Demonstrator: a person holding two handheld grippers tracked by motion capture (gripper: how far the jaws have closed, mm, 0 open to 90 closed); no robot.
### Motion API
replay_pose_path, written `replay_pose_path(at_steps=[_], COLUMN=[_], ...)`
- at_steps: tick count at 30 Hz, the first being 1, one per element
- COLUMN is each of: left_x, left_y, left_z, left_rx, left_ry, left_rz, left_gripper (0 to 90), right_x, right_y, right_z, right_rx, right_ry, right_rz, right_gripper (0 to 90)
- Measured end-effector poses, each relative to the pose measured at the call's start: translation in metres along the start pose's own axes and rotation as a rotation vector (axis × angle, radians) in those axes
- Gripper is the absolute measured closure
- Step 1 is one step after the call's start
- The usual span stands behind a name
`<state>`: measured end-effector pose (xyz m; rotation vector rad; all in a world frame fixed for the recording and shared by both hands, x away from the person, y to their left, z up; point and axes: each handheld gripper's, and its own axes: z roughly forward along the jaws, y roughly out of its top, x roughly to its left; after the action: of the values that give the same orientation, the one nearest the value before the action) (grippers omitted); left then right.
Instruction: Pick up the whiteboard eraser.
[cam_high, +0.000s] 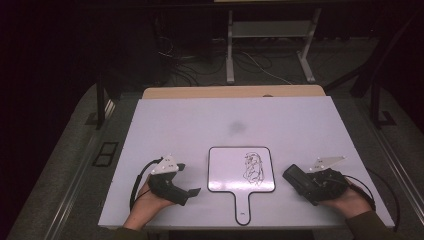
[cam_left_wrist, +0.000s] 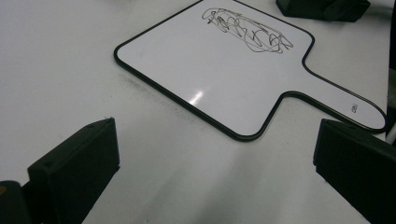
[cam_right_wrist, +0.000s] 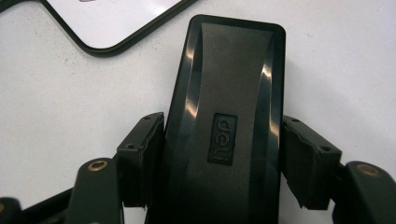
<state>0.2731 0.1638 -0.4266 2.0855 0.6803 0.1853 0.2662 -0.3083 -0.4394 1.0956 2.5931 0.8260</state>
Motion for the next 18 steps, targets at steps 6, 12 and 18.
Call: replay_pose_path(at_steps=[6, 12, 18], left_x=[-0.0003, -0.0008, -0.0008], left_y=[0.0000, 0.0001, 0.0001], left_z=[0.0001, 0.0005, 0.0005], left_rx=[0.001, 0.000, 0.000], left_ry=[-0.001, -0.001, -0.002], left_rz=[-0.001, -0.004, -0.004], left_gripper=[0.0, 0.0, 0.0], right_x=[-0.0001, -0.0027, -0.0040], right_y=[0.0004, 0.0012, 0.0021], right_z=[-0.0004, -0.0018, -0.0017], right_rx=[0.002, 0.009, 0.019], right_ry=[-0.007, 0.004, 0.009], right_rz=[-0.006, -0.002, -0.004], right_gripper=[35.1, 36.7, 37.6])
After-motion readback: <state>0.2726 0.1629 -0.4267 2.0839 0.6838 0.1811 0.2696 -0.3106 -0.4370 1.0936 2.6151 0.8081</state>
